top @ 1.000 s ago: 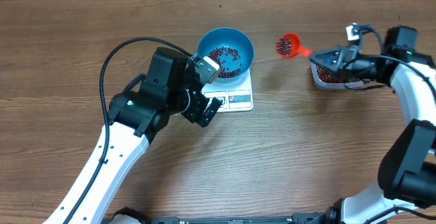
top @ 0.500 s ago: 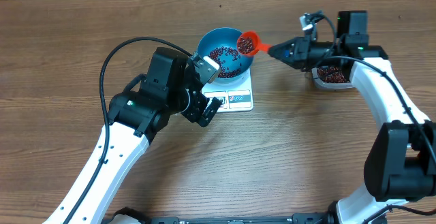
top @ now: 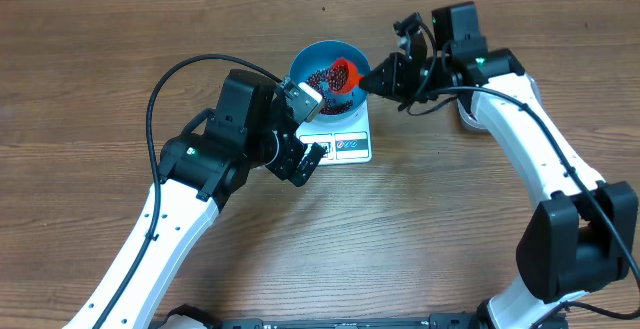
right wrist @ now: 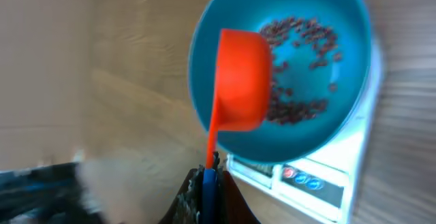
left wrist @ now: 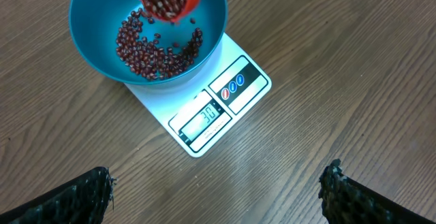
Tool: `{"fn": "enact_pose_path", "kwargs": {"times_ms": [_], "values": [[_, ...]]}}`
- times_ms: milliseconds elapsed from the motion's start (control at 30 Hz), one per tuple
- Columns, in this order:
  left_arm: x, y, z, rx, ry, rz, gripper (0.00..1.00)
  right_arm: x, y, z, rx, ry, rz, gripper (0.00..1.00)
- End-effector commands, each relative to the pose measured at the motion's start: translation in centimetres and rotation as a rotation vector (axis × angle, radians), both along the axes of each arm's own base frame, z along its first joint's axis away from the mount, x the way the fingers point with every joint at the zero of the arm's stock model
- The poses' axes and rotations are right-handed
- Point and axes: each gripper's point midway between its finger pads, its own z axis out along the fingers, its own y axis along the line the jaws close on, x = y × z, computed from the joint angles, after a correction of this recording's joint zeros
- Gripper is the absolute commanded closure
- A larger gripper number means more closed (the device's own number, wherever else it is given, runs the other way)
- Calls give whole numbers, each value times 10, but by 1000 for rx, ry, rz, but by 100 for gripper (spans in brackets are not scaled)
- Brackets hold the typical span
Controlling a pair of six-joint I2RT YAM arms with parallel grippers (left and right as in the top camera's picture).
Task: Scoop item into bowl and weigh 150g on scale
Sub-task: 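Tip the scoop to pour beans into the teal bowl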
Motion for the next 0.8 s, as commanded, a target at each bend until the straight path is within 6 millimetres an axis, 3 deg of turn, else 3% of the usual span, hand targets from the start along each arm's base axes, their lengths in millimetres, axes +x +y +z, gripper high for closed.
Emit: {"fn": "enact_pose_path", "kwargs": {"times_ms": [0,167,400,767], "values": [[1,-2,13,-22,-26,8,0,15,2,11,-201,-157,-5,96],[1,-2,13,-21,-26,8,0,20,-1,10,-454,-245,-78,96],[1,-2,13,-22,-26,8,0,14,10,9,-604,-343,-26,96],[1,-2,13,-22,-26,8,0,12,15,10,-625,-364,-6,96]]}}
